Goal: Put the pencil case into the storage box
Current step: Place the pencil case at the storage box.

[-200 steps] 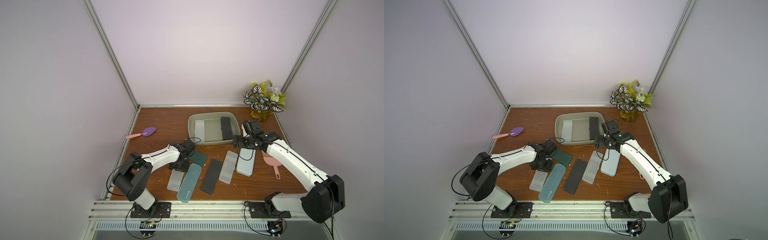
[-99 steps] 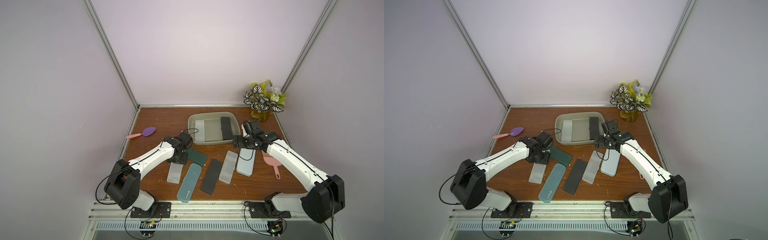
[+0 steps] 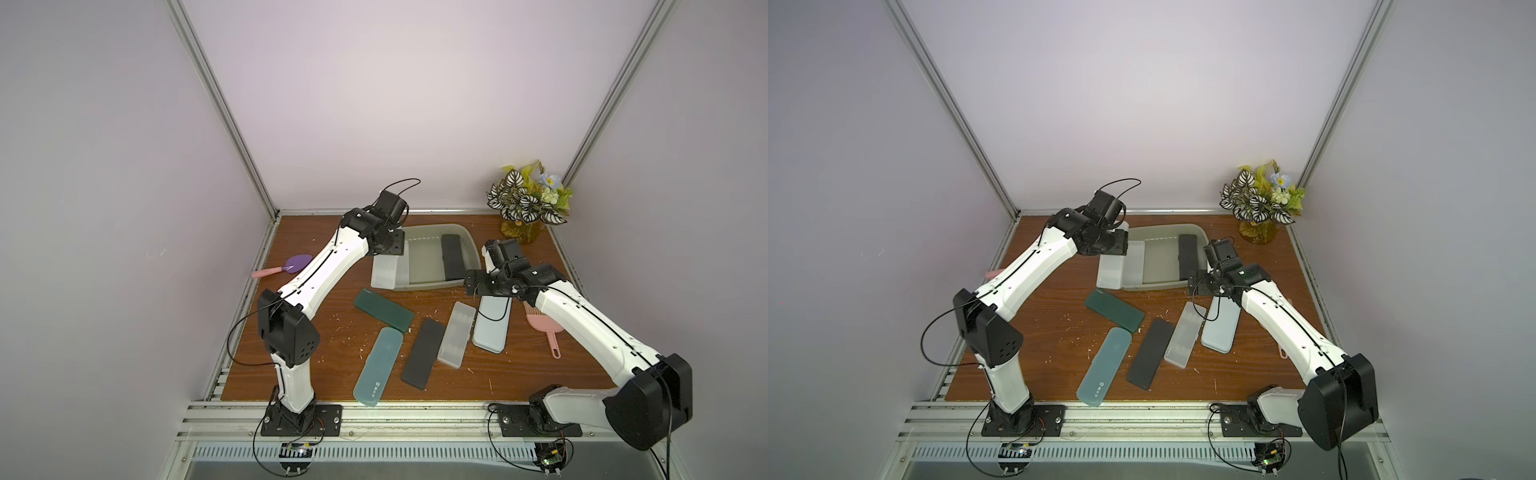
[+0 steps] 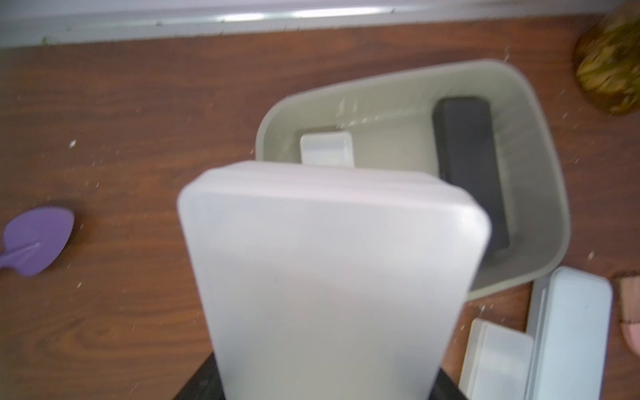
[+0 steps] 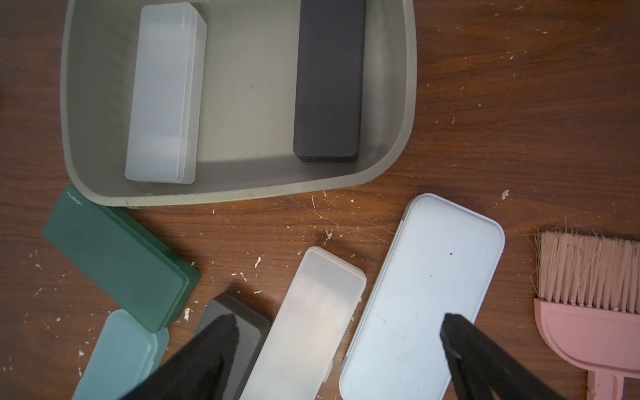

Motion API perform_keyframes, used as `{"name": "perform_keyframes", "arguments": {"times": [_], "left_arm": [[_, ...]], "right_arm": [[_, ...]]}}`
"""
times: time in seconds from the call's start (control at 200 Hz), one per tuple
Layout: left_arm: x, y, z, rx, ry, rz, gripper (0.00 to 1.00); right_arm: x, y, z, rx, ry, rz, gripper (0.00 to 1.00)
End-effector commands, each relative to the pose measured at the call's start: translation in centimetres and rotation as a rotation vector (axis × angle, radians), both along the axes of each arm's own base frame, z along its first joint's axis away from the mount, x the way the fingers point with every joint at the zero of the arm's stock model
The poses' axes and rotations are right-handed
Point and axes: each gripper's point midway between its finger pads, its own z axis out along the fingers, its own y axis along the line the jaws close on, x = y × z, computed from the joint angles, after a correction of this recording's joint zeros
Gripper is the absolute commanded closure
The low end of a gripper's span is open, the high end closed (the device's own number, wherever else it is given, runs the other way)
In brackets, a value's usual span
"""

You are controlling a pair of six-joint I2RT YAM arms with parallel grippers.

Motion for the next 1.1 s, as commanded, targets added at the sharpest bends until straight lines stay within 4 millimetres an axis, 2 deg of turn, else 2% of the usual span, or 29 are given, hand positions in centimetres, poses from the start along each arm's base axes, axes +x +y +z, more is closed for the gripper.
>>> {"name": "perform_keyframes", "arguments": {"times": [0.0, 0.075, 0.23, 0.415, 0.656, 0.926, 1.096], "left_arm": [[2.5, -2.2, -1.0, -0.032, 0.017, -0.034, 0.46], [4.4, -3.8, -1.3, -0.065, 0.004, -0.041, 0.46], [7.5, -6.5, -4.0, -0.111, 0.011, -0.048, 0.46], [9.3, -8.5, -7.3, -0.128, 0.019, -0.05, 0.45], [9.2, -9.9, -11.7, -0.095, 0.066, -0.066, 0.45], [8.4, -11.8, -14.3, -0.092, 0.1, -0.087, 0.45], [8.1, -11.7, -15.9, -0.066, 0.123, -0.076, 0.45]], "right_arm": [[0.7, -0.1, -0.1, -0.011, -0.016, 0.016, 0.01], [0.7, -0.1, -0.6, -0.015, -0.008, 0.022, 0.01], [1.1, 0.1, -1.6, -0.016, 0.011, 0.034, 0.01], [1.3, 0.1, -2.7, -0.026, 0.028, 0.036, 0.01], [1.2, -0.3, -4.0, -0.036, 0.05, 0.026, 0.01], [1.1, -0.7, -5.0, -0.053, 0.073, 0.019, 0.01], [1.1, -0.9, -5.2, -0.054, 0.075, 0.018, 0.01]]}}
